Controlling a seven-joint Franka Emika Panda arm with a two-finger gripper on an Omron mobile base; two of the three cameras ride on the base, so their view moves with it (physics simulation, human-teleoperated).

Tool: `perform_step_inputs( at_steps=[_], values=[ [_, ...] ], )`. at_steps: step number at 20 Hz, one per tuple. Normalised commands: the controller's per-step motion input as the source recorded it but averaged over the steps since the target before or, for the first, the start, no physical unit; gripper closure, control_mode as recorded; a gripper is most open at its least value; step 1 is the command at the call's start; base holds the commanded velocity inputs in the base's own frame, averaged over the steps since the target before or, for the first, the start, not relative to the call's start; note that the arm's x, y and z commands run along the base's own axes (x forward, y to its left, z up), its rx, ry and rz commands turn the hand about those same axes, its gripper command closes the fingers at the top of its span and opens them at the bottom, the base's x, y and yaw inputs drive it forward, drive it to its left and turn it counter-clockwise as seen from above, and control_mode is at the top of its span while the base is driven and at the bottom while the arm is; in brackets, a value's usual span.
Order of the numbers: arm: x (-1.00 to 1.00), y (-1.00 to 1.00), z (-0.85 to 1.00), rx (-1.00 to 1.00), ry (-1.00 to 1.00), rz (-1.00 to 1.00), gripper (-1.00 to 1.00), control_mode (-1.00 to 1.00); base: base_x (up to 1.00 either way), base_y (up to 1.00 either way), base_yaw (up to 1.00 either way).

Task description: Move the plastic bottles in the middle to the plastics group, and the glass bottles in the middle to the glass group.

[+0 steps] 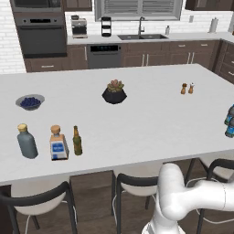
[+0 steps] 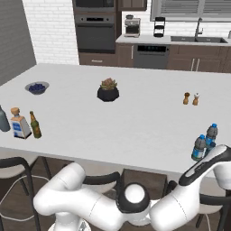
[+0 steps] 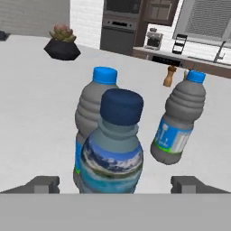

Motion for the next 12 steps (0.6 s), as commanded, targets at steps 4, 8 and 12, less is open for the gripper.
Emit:
perform_step_inputs(
  at_steps=[4, 8, 12],
  values=[
    [-0.51, -0.28, 0.30, 0.00, 0.08, 0.00, -1.00, -1.00, 0.00, 0.00, 0.00],
    [-0.68, -0.11, 0.16, 0.00, 0.05, 0.00, -1.00, -1.00, 0.00, 0.00, 0.00],
    [-0.91, 0.13, 0.14, -0.02, 0.00, -0.10, -1.00, -1.00, 0.00, 0.00, 0.00]
  ],
)
